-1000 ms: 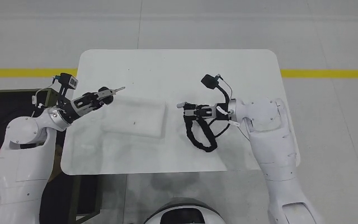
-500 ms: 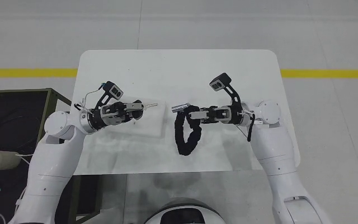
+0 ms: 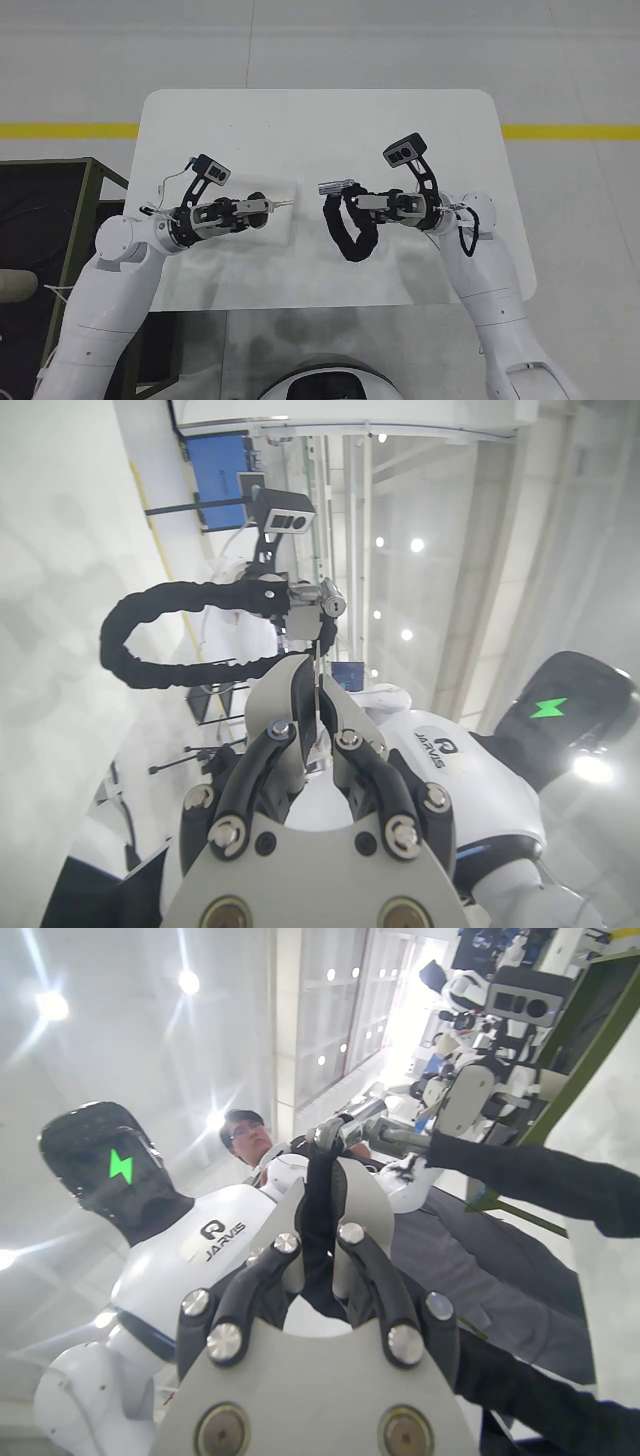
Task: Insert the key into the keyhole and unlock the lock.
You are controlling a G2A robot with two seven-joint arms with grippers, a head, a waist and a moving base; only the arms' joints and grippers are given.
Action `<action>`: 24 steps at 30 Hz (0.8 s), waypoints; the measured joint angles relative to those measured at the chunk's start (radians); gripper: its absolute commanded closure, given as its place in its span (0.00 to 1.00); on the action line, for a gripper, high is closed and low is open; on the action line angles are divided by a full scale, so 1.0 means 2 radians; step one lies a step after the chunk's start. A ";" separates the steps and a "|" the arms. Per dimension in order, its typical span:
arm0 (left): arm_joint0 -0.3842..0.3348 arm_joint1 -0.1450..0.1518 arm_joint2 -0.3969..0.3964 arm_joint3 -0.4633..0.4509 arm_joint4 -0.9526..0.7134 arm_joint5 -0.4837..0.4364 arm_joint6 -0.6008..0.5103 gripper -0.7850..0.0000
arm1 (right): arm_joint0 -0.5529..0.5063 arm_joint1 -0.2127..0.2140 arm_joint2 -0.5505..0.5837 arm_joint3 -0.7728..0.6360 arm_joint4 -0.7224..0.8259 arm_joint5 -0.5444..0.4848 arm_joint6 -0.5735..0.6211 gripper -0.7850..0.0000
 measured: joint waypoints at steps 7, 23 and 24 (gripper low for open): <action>-0.021 -0.009 0.014 0.011 -0.005 0.004 -0.005 1.00 | 0.018 0.004 -0.019 0.021 -0.004 -0.021 0.000 1.00; -0.031 -0.025 0.016 0.013 0.042 -0.008 0.016 1.00 | 0.028 0.010 -0.026 0.029 -0.021 -0.024 -0.003 1.00; -0.032 -0.026 0.016 0.014 0.043 -0.009 0.016 1.00 | 0.029 0.011 -0.026 0.028 -0.023 -0.025 -0.004 1.00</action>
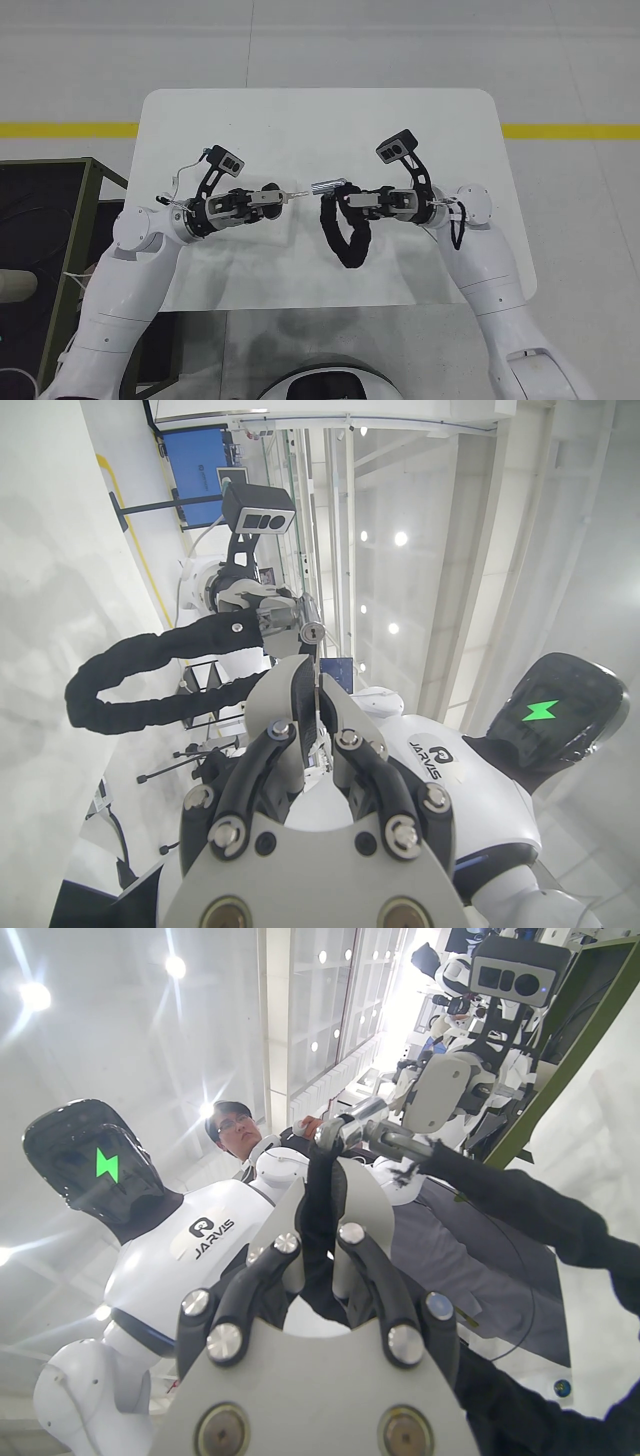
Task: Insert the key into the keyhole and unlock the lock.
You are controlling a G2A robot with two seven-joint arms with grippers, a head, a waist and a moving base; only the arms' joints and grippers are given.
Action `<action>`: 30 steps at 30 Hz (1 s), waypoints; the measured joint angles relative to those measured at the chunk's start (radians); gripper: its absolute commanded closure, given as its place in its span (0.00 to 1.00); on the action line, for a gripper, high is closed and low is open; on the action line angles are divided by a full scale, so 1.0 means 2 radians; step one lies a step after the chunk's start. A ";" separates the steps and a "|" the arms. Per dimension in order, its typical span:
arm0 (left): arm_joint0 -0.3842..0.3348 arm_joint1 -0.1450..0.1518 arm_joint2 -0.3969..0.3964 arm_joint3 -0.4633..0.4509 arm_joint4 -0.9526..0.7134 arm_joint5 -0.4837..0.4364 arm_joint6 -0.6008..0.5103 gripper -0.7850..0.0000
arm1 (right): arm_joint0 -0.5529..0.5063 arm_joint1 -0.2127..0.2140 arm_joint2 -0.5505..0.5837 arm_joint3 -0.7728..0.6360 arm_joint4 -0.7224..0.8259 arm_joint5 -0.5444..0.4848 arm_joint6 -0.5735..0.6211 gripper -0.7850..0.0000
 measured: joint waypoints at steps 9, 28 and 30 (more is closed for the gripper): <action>-0.002 -0.007 -0.003 0.000 0.021 0.000 0.002 1.00 | 0.001 0.002 -0.003 -0.002 0.000 -0.001 -0.001 1.00; -0.001 -0.018 -0.012 -0.007 0.064 0.009 -0.004 1.00 | 0.005 0.008 -0.010 -0.005 -0.024 -0.008 -0.008 1.00; 0.000 -0.019 -0.013 -0.009 0.072 0.007 -0.001 1.00 | 0.004 0.009 -0.011 -0.009 -0.031 -0.012 -0.012 1.00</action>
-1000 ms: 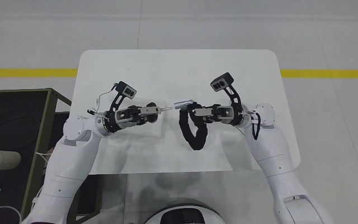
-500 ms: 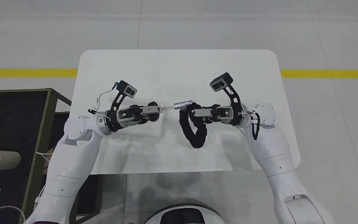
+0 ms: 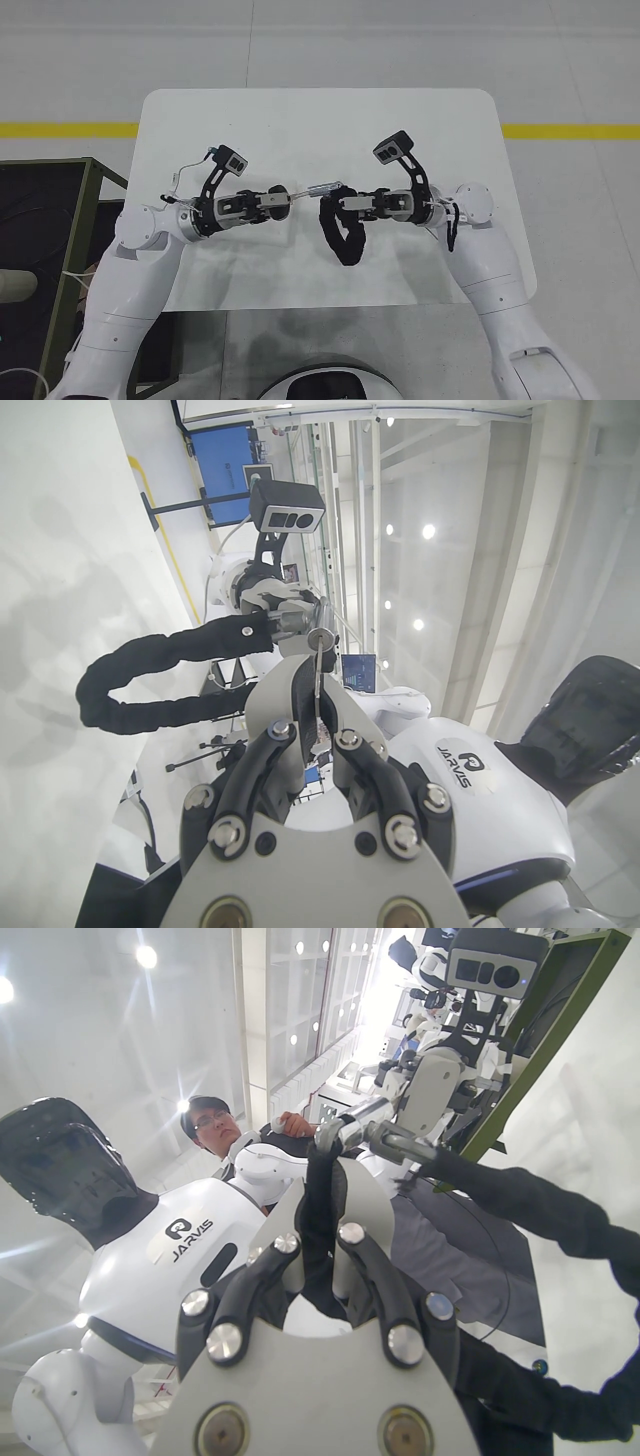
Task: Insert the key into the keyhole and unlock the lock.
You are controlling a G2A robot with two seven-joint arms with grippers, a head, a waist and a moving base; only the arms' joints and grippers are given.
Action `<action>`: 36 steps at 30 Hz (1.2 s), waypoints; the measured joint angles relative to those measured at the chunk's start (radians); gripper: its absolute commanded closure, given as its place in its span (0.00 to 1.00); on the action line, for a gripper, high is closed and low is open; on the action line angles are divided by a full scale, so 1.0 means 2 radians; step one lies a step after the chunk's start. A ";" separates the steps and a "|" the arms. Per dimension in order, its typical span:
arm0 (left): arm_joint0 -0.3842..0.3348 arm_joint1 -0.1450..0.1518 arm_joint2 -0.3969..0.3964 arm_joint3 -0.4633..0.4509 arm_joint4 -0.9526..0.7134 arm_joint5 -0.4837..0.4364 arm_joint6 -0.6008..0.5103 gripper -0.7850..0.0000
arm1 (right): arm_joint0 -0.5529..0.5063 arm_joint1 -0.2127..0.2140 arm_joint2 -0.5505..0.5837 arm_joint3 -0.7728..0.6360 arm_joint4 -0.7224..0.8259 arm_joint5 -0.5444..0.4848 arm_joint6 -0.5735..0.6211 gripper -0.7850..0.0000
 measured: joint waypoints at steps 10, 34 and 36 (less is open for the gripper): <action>0.003 -0.004 -0.006 -0.008 0.031 -0.001 0.008 1.00 | 0.000 0.008 -0.002 -0.012 -0.050 -0.020 -0.020 1.00; 0.001 -0.012 -0.011 -0.004 0.039 0.017 -0.038 1.00 | 0.021 0.018 -0.020 0.005 -0.017 0.006 0.006 1.00; 0.001 -0.013 -0.010 -0.004 0.039 0.018 -0.041 1.00 | 0.021 0.018 -0.021 0.007 -0.010 0.007 0.007 1.00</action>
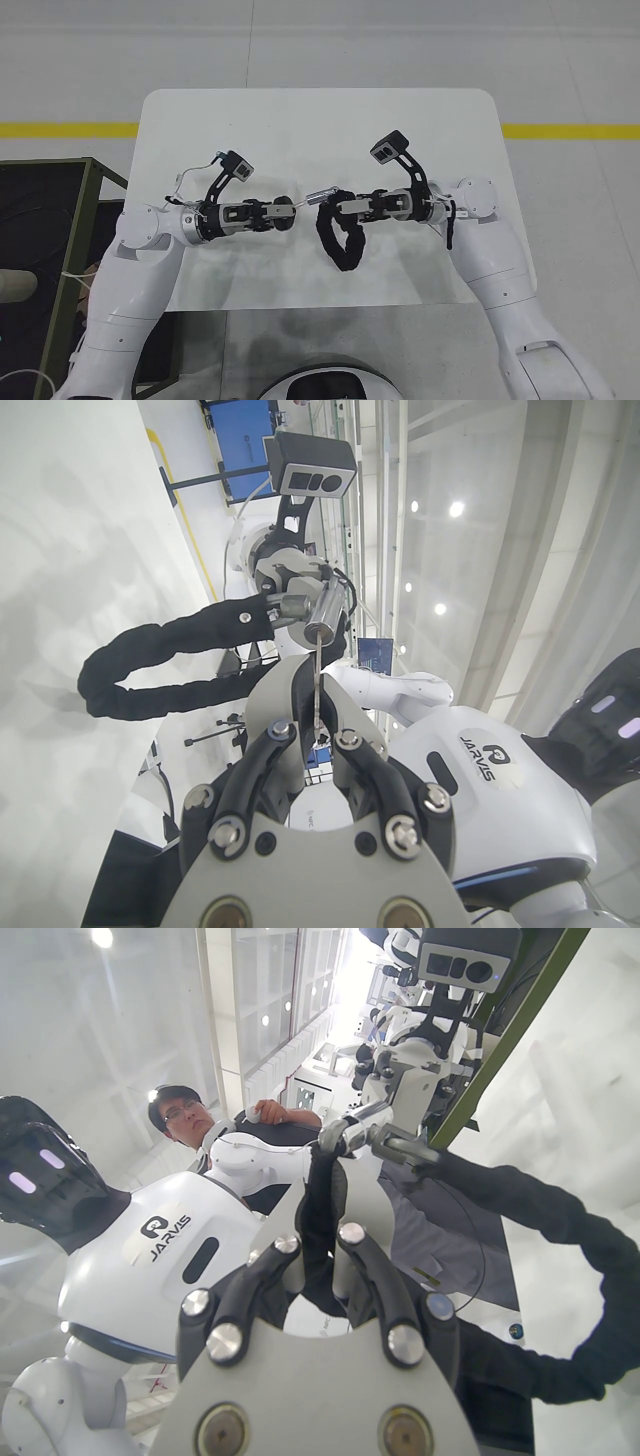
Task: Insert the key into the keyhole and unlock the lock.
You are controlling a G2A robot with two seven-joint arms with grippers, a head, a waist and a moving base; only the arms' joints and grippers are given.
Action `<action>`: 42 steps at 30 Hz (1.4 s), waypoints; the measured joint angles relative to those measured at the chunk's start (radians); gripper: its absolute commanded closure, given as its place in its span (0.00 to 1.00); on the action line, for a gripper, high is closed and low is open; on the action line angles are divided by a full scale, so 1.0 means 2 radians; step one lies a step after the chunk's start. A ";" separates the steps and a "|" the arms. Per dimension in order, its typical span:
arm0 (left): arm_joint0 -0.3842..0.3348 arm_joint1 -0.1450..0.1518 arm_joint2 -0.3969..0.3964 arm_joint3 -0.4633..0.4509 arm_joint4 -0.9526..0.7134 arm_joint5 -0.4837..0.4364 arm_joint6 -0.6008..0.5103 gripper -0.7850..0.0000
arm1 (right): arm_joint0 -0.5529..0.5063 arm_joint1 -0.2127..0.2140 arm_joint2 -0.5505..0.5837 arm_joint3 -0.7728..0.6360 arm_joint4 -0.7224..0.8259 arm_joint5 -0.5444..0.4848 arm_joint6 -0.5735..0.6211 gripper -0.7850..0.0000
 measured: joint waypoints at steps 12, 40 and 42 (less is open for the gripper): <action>-0.003 -0.005 0.001 0.005 -0.016 0.008 -0.012 1.00 | 0.007 0.000 -0.021 0.020 0.052 0.009 0.009 1.00; 0.013 -0.015 -0.030 0.013 -0.031 0.013 0.019 1.00 | 0.046 0.038 -0.032 0.091 -0.136 -0.030 -0.056 1.00; 0.016 -0.016 -0.026 0.012 -0.033 0.013 0.022 1.00 | 0.050 0.039 -0.042 0.098 -0.205 -0.027 -0.082 1.00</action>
